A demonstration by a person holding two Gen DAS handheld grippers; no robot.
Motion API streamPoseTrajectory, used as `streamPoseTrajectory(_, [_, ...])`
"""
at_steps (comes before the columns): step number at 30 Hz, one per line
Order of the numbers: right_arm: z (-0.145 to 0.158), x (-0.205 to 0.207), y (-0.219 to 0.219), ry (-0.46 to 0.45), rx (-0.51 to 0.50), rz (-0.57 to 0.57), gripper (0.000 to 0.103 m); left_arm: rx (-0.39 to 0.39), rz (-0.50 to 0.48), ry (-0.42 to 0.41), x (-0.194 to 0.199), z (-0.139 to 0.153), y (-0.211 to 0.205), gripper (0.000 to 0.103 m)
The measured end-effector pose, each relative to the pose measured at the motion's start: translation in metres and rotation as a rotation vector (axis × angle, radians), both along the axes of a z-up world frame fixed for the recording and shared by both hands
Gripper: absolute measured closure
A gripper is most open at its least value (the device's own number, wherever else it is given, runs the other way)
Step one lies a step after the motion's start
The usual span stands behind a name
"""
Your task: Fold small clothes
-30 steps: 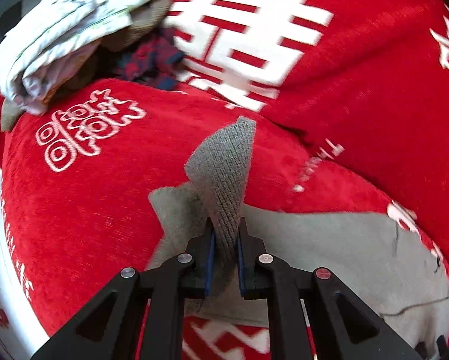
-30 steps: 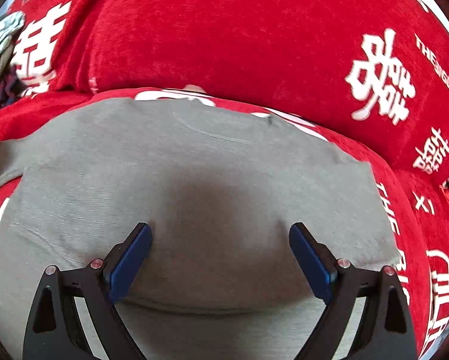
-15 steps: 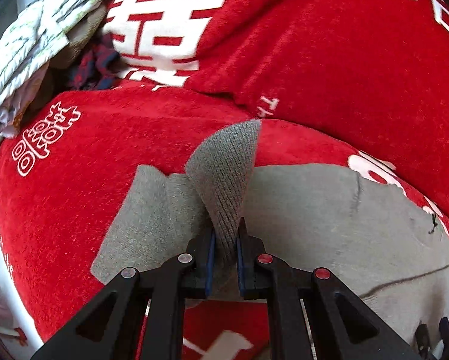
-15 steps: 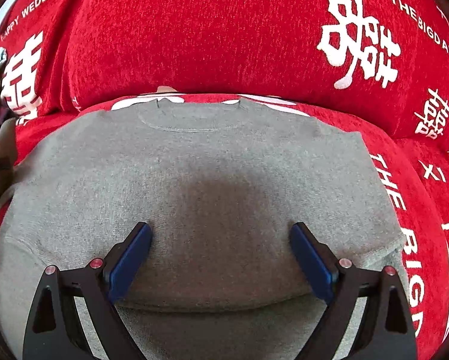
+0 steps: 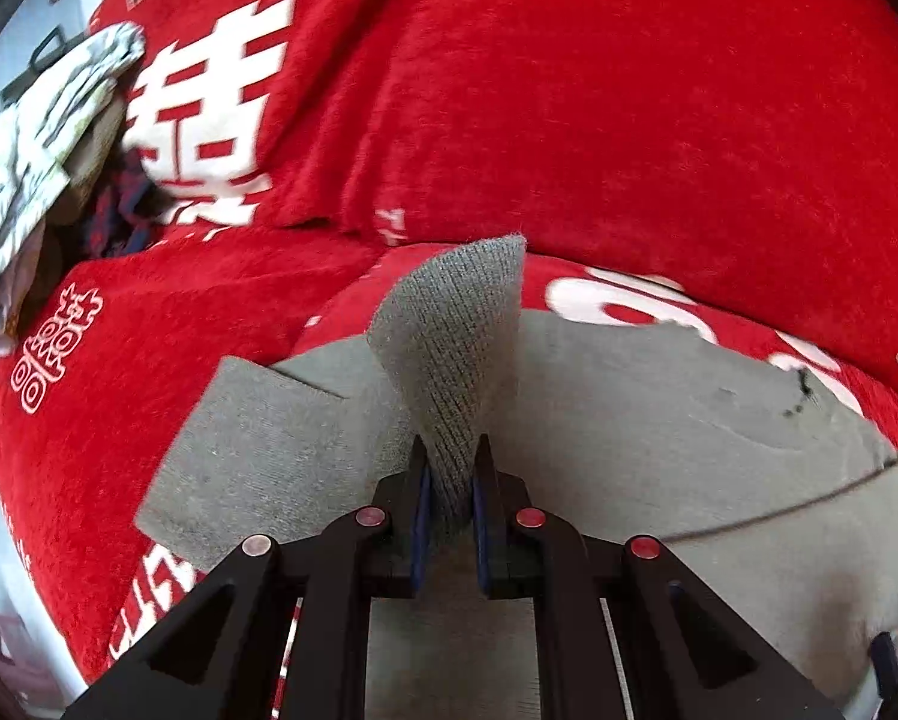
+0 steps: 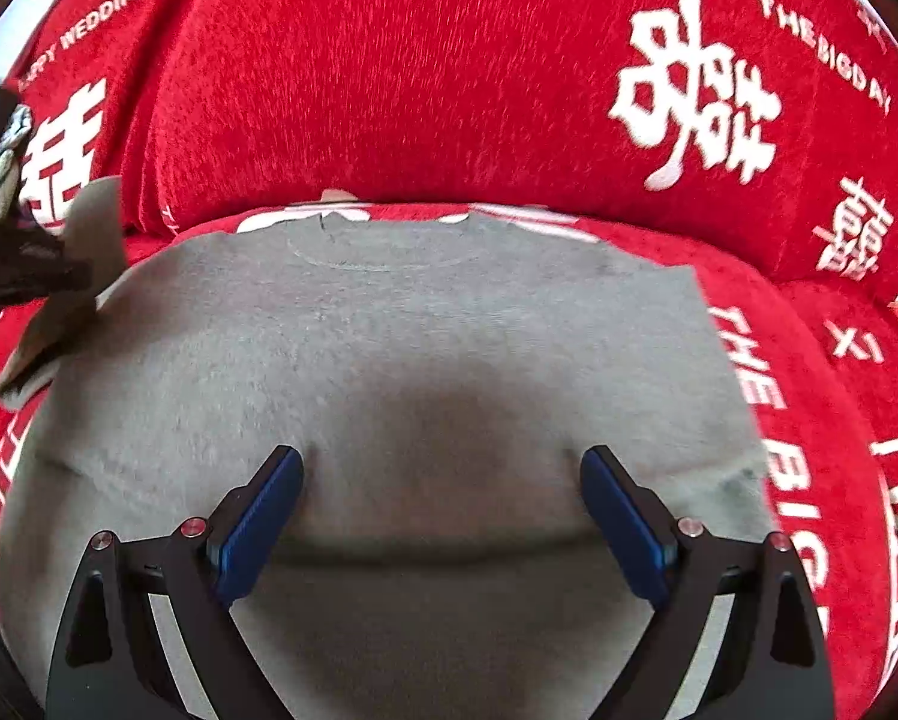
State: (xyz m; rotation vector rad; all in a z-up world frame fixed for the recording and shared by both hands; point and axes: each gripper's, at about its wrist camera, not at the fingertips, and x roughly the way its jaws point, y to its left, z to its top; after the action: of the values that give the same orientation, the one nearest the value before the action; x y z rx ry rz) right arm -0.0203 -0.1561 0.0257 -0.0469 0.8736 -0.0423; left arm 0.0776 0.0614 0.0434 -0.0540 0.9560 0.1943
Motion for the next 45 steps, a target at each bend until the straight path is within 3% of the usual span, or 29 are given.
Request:
streamPoseTrajectory(3, [0.003,-0.010,-0.014,-0.008,-0.024,-0.016,0.008,0.025,-0.027,0.012,0.000,-0.004,-0.024,0.090])
streamPoseTrajectory(8, [-0.007,-0.013,-0.035,0.014,0.086,-0.019,0.008,0.028,-0.054,0.022,0.001,-0.007,-0.056,0.090])
streamPoseTrajectory(14, [-0.009,-0.013,-0.032,0.011,0.084,-0.013,0.008,0.006,-0.099,0.017,0.003,-0.003,-0.095,0.090])
streamPoseTrajectory(28, [-0.009,-0.016,-0.034,0.016,0.088,-0.011,0.008,0.036,-0.148,0.006,-0.004,0.012,-0.125,0.090])
streamPoseTrajectory(34, [-0.008,-0.030,-0.034,0.019,0.025,0.013,0.008,0.045,-0.208,-0.022,-0.009,0.021,-0.152,0.090])
streamPoseTrajectory(45, [-0.011,-0.038,-0.045,0.000,0.045,0.011,0.008,0.088,-0.364,-0.021,-0.023,0.017,-0.211,0.090])
